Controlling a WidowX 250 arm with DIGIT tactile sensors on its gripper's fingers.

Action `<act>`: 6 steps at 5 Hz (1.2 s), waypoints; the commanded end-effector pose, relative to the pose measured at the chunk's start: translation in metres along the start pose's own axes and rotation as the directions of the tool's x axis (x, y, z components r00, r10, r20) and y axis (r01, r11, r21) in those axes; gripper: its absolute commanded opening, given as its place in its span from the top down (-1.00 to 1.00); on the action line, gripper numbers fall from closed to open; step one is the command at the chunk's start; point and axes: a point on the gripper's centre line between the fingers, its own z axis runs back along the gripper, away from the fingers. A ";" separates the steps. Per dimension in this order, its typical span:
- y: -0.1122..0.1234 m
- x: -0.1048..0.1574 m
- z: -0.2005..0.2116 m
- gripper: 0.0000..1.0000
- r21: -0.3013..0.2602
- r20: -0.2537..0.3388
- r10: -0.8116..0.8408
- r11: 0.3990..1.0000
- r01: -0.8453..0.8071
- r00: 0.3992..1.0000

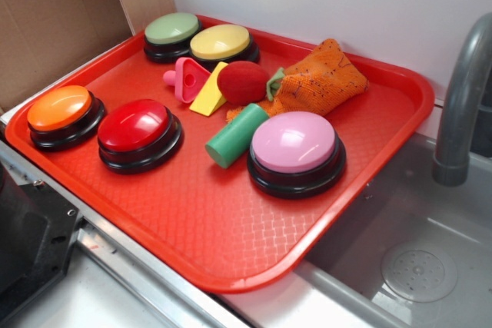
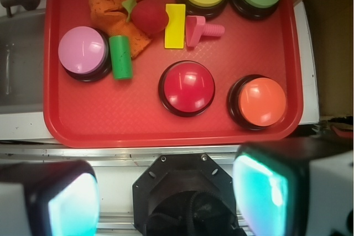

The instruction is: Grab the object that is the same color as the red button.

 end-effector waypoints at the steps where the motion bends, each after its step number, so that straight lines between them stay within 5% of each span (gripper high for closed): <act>1: 0.000 0.000 0.000 -1.00 0.000 0.000 0.000 1.000 0.000 1.000; 3: -0.004 0.038 -0.031 -1.00 -0.013 -0.008 -0.226 0.974 0.226 0.974; 4: -0.008 0.063 -0.048 -1.00 0.043 0.012 -0.342 0.939 0.342 0.939; 5: -0.013 0.084 -0.069 -1.00 0.044 0.015 -0.469 0.883 0.468 0.883; 6: -0.019 0.106 -0.095 -1.00 -0.018 0.063 -0.608 0.792 0.610 0.791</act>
